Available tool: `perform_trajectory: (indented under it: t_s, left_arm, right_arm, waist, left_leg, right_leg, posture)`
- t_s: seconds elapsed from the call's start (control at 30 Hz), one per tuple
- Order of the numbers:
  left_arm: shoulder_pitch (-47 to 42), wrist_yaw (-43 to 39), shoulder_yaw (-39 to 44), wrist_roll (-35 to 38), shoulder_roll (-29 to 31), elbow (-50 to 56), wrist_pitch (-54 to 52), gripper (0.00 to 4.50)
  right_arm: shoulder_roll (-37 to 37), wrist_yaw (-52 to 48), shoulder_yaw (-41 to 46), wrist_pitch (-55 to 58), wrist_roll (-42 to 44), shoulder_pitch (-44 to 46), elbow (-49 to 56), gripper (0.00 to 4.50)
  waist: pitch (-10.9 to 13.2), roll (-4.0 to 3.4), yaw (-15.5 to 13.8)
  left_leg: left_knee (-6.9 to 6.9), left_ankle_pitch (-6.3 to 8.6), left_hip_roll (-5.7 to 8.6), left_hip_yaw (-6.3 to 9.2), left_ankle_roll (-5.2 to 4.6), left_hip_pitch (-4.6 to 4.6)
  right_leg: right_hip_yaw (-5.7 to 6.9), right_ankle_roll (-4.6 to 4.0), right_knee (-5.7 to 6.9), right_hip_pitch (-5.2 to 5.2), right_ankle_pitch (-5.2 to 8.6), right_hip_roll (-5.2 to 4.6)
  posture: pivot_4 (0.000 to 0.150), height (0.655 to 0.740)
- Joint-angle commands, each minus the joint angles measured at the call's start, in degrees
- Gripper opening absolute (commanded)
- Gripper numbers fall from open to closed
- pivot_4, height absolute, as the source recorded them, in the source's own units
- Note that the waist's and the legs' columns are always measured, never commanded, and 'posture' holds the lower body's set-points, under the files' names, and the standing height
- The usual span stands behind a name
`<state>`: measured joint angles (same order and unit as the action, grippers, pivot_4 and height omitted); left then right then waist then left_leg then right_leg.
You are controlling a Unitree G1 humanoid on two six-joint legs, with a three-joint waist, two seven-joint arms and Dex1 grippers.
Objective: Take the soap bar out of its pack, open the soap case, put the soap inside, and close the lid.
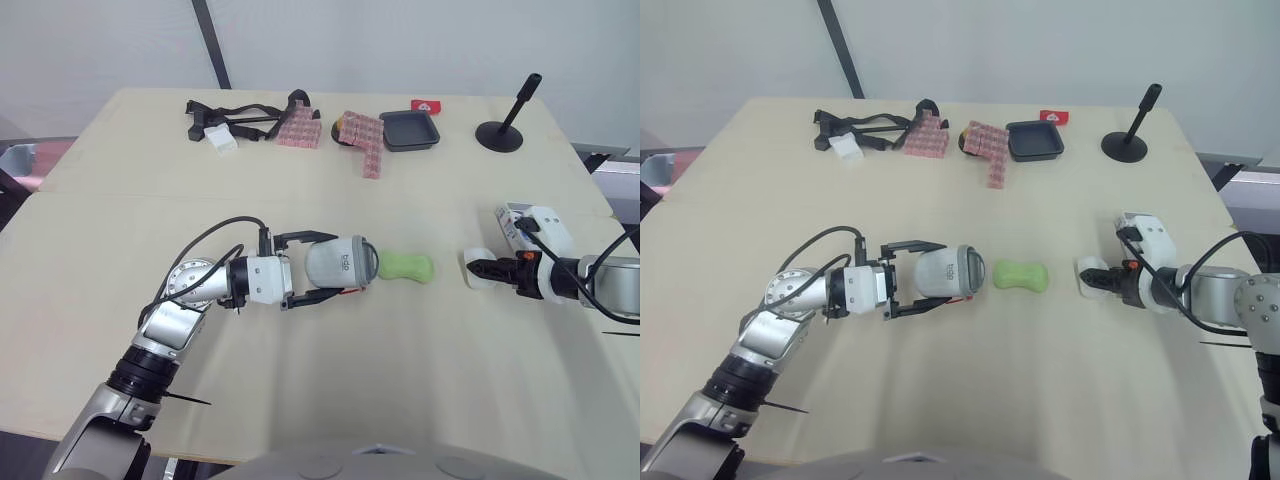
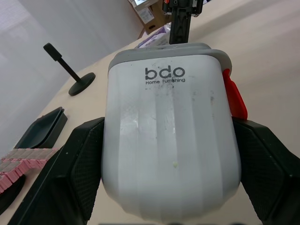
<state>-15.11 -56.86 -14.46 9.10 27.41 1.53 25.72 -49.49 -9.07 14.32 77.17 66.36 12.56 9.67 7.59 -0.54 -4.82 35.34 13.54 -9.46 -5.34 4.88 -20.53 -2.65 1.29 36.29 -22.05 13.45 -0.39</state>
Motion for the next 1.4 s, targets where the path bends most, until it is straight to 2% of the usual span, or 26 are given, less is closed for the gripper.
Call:
perform_trajectory:
  t_s: [0.03,0.07,0.1,0.33,0.5,0.6,0.8,1.0,1.17,1.4]
  left_arm:
    - [0.13,0.63,0.72,0.30,0.44,2.04,0.38,3.48]
    - [0.12,0.64,0.73,0.28,0.48,1.98,0.43,3.48]
    - [0.02,0.62,0.75,0.27,0.49,1.82,0.47,3.48]
    - [-0.67,0.28,0.65,0.39,0.36,0.88,0.74,3.48]
    - [-1.15,0.02,0.64,0.40,0.29,-0.11,1.11,3.48]
    - [-1.72,-0.63,0.70,0.75,0.47,-1.01,1.03,3.48]
    - [-2.85,-3.06,0.93,2.34,1.18,-2.48,-0.40,3.48]
    - [-3.69,-5.07,1.36,5.53,1.58,-2.71,-7.85,3.48]
    - [-3.68,-7.37,1.29,6.22,2.60,-2.25,-11.10,3.48]
    - [-4.27,-10.14,1.56,6.19,4.10,-2.88,-14.59,3.48]
  right_arm:
    - [0.79,0.19,2.87,0.84,-0.73,0.14,1.30,4.03]
    - [1.12,0.25,3.28,1.03,-0.84,0.17,1.43,4.34]
    - [1.36,0.24,3.64,1.32,-0.81,0.33,1.53,4.42]
    - [2.10,-0.44,5.58,2.02,-1.37,0.82,3.34,4.42]
    - [2.83,-6.68,7.41,-4.37,-1.71,1.85,6.19,4.42]
    - [2.13,-17.68,7.10,-13.69,-4.36,0.79,9.68,4.42]
    - [2.33,-36.76,3.91,-32.96,-14.24,-7.03,14.73,4.42]
    - [5.43,-53.64,-3.81,-62.33,-32.01,-20.62,17.34,4.42]
    - [10.04,-56.43,-4.95,-76.16,-37.36,-26.05,14.87,4.42]
    - [12.24,-56.67,-4.07,-83.93,-39.07,-29.55,12.15,4.42]
  waist:
    - [0.00,0.00,0.00]
    - [0.00,-0.01,-0.01]
    - [0.00,-0.01,-0.03]
    - [-0.01,-0.01,-0.09]
    - [-0.01,-0.02,0.03]
    - [-0.01,-0.02,0.10]
    - [-0.03,0.02,-0.27]
    - [-0.04,0.03,0.11]
    - [-0.05,0.05,0.95]
    - [-0.07,0.04,1.30]
  left_leg:
    - [0.00,0.00,0.00,0.00,0.00,0.00]
    - [0.00,0.00,0.00,0.00,0.00,0.00]
    - [0.00,0.00,0.00,0.00,0.00,0.00]
    - [-0.01,0.00,0.00,0.00,0.00,0.00]
    - [-0.01,0.00,0.00,0.00,0.00,0.00]
    - [0.00,0.00,-0.01,0.00,0.00,0.00]
    - [0.00,0.00,-0.04,0.00,-0.05,-0.06]
    - [0.03,-0.02,-0.17,-0.01,-0.07,-0.16]
    - [0.08,-0.07,-0.16,-0.03,-0.17,-0.24]
    - [0.07,-0.10,-0.13,-0.02,-0.23,-0.22]
  right_leg:
    - [0.00,0.00,0.00,0.00,0.00,0.00]
    - [0.00,0.00,0.00,0.00,0.00,0.00]
    - [0.00,0.00,0.00,0.00,0.00,0.00]
    - [0.00,0.00,0.00,0.00,0.00,0.00]
    - [0.00,0.00,0.00,0.00,0.00,-0.01]
    - [0.01,0.00,0.03,-0.01,0.00,0.00]
    - [0.05,0.00,0.03,-0.02,0.00,-0.07]
    - [0.08,-0.02,0.12,-0.18,0.02,-0.11]
    - [0.05,-0.02,0.23,-0.32,0.01,-0.19]
    - [0.06,-0.03,0.26,-0.33,0.02,-0.22]
  posture:
    - [0.150,0.7400]
    - [0.150,0.7400]
    - [0.150,0.7400]
    - [0.150,0.7400]
    - [0.150,0.7400]
    - [0.150,0.7400]
    - [0.150,0.7400]
    - [0.150,0.7400]
    - [0.150,0.7400]
    - [0.150,0.7400]
